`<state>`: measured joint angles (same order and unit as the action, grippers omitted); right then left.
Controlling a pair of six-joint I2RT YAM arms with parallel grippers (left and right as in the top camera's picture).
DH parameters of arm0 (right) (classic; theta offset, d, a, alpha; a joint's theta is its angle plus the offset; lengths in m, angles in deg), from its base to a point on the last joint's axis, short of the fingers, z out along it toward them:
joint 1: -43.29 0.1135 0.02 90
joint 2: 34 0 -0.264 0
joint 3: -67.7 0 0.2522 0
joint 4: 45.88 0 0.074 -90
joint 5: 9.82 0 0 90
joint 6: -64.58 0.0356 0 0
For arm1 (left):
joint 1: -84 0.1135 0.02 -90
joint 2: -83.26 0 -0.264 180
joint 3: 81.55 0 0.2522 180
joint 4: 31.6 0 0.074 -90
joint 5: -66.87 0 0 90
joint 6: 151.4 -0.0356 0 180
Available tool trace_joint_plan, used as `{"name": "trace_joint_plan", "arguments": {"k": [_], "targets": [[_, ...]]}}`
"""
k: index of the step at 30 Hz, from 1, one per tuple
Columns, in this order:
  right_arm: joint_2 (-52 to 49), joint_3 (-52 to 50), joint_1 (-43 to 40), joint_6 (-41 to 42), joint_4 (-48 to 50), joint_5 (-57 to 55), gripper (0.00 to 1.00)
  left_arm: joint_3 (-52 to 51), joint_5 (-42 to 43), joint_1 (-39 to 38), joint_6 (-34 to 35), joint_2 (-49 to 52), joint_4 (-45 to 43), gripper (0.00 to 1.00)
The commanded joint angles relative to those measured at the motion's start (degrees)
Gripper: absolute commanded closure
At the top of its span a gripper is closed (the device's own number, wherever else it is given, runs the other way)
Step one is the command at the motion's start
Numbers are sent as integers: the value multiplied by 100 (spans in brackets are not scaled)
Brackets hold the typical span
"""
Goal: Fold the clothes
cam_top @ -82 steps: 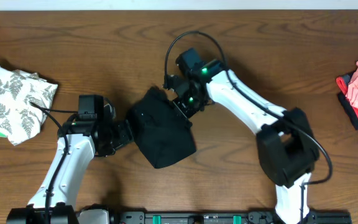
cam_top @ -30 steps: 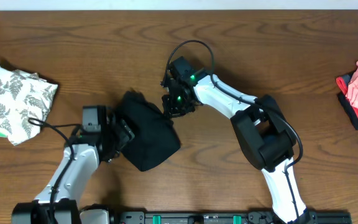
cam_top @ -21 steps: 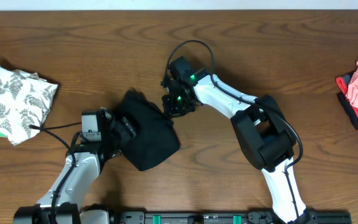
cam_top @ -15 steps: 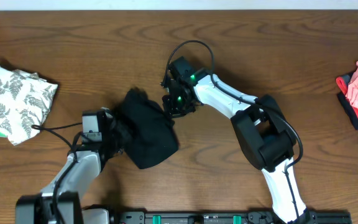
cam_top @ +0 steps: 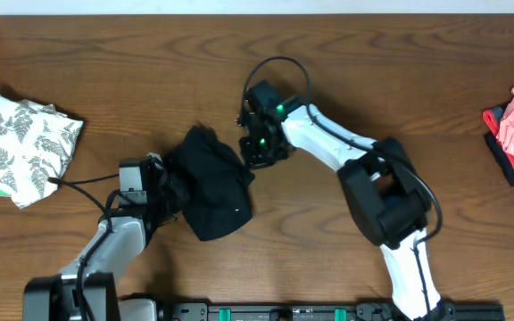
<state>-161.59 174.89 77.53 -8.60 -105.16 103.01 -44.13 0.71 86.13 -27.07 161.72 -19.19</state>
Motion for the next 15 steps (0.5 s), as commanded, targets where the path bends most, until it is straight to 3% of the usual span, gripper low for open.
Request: {"name": "trace_joint_plan", "arguments": {"k": [1,6,15], "targets": [[933,-42,-398,-216,-168,-1023,97,208,-46,-33,-234,-459,105,94],[2024,-42,-881,-417,-750,-1106,96,557,-221,-31,-232,-1032,129,94],[2752,-44,-1287,-695,-1499,-1364,97,1676,-444,256,-501,-1220,708,94]]}}
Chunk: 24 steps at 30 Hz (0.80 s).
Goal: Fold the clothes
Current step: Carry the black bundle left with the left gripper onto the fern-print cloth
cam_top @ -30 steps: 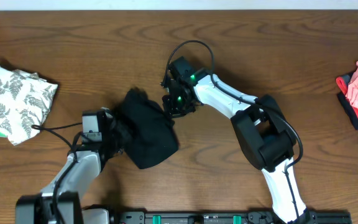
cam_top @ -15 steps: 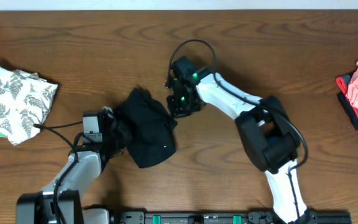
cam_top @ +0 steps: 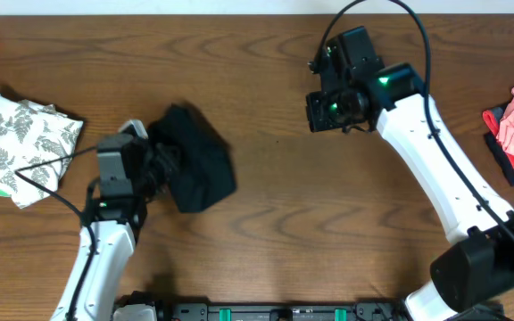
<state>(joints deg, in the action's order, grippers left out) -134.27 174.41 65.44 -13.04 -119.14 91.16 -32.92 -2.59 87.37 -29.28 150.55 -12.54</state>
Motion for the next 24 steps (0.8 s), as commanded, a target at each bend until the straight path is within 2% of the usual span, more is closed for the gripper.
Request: {"name": "trace_joint_plan", "arguments": {"k": [1,9,19,24], "targets": [[28,4,-87,-297,-157,-181,97,721,-166,188,-319,-101,133,94],[28,4,-98,-437,-468,-267,98,2083,-326,1276,-446,63,638,94],[28,4,-98,-481,-645,-269,98,2417,-284,2977,-450,1021,595,94],[28,4,-98,-481,-682,-267,98,2708,608,3602,-466,1755,170,94]]}}
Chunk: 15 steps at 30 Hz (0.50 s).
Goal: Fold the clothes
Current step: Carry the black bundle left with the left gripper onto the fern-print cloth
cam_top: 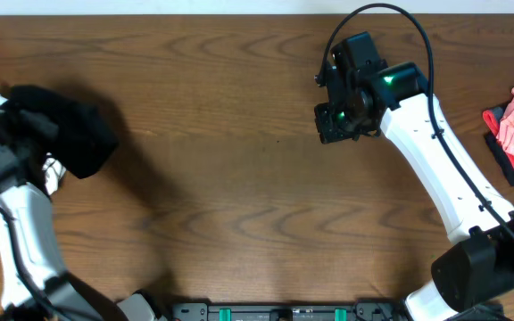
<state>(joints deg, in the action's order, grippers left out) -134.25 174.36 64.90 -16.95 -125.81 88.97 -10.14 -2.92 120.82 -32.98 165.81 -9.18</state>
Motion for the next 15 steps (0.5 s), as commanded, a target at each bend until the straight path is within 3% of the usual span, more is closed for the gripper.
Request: {"name": "trace_joint_plan", "arguments": {"k": [1,6,15], "targets": [[26,9,-44,-87,-15,-48,98,560,761,328,-98,354,-151,94],[26,9,-44,-87,-17,-48,98,1325,1373,625,-96,920,-120,94],[26,9,-44,-85,-17,-48,97,1703,1340,1215,-195,1237,-72,94]]}}
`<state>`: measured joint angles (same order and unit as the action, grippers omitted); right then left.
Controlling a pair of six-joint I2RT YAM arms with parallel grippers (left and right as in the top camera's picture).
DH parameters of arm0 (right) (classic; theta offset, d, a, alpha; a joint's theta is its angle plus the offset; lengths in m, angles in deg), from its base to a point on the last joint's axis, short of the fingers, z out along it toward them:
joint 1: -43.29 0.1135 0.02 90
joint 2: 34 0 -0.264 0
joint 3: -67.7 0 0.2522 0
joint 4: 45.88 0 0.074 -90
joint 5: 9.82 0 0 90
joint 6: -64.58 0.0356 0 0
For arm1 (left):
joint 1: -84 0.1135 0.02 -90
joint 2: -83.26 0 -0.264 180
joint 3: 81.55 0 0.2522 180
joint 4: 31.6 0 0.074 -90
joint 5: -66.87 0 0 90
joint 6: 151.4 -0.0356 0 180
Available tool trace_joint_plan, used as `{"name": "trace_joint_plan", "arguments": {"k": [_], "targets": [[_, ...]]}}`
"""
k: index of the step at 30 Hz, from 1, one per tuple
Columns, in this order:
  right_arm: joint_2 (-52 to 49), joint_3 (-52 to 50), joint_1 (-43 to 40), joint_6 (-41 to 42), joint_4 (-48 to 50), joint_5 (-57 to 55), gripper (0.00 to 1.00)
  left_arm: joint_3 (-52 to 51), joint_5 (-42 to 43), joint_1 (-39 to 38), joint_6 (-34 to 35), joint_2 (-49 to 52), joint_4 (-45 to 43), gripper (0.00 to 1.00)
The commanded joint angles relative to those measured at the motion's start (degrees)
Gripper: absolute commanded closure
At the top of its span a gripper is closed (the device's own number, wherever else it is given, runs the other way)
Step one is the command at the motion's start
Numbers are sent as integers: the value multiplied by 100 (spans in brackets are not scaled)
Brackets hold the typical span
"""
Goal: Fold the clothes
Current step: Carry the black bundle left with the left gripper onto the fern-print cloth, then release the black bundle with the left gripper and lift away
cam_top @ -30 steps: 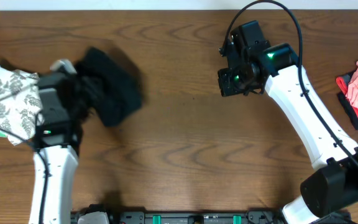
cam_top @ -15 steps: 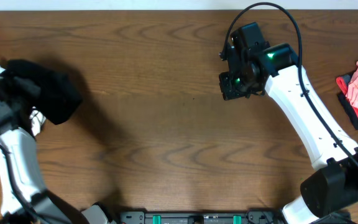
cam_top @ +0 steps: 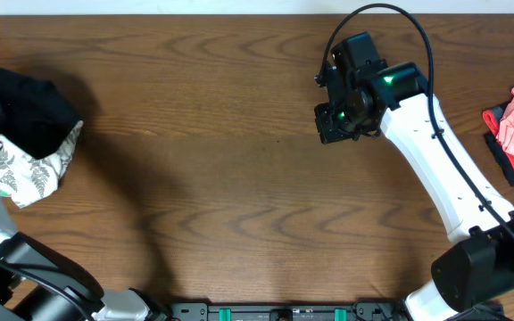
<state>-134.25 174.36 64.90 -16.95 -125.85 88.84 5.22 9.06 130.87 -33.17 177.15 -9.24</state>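
A folded black garment [cam_top: 25, 111] sits at the far left of the overhead view, over the top of a white fern-print cloth [cam_top: 34, 169]. My left gripper is at the frame's left edge, mostly hidden by the black garment, and appears shut on it. Its white arm runs down the left edge. My right gripper [cam_top: 335, 125] hangs over bare table right of centre, far from the garment and with nothing in it. Its fingers point down, so their gap does not show.
A pile of pink and dark clothes lies at the right edge of the wooden table [cam_top: 239, 178]. The right arm [cam_top: 444, 169] stretches from the bottom right up to the middle.
My left gripper has carried the black garment further left and slightly up, so it now covers the top of the fern-print cloth. The right arm has not moved.
Both grippers were at the black garment near the table's middle. Then the right gripper was away to the upper right, and the left held the garment left of centre. Later the garment was by the fern-print cloth, and now lies over it.
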Motion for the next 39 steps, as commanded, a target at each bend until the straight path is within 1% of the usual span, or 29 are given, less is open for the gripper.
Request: {"name": "trace_joint_plan", "arguments": {"k": [1,5,9,10,13,16,17,18,19,20,23,26,27,28,30,31,39], "targets": [[26,9,-44,-85,-15,-35,97,166,144,273,-221,155,-98,94],[26,9,-44,-85,-26,-33,97,164,175,400,-271,621,-92,94],[26,9,-44,-83,-52,-33,97,164,190,396,-271,1215,160,94],[26,9,-44,-83,-61,-33,97,164,192,396,-271,1340,219,85],[26,9,-44,-83,-76,-33,97,164,188,400,-271,1482,273,66],[26,9,-44,-83,-74,-35,97,166,168,428,-267,1425,223,66],[26,9,-44,-83,-70,-35,97,166,168,459,-262,1388,203,62],[26,9,-44,-85,-68,-35,97,166,168,494,-243,1344,195,55],[26,9,-44,-83,-68,-35,97,166,168,529,-201,1300,186,52],[24,9,-44,-83,-68,-35,97,166,168,573,-155,1255,181,50],[24,9,-44,-83,-68,-35,97,166,170,739,42,1075,155,49],[24,9,-44,-85,-66,-35,97,166,170,905,101,857,114,35],[22,9,-44,-83,-66,-35,97,166,170,960,103,782,94,33],[22,9,-44,-83,-66,-35,97,166,170,1016,109,699,72,27],[22,9,-44,-83,-66,-35,97,166,170,1117,179,570,28,7],[22,9,-44,-85,-66,-37,97,166,170,1176,212,514,26,2],[22,7,-44,-85,-42,-37,97,166,267,1344,341,437,181,2]]}}
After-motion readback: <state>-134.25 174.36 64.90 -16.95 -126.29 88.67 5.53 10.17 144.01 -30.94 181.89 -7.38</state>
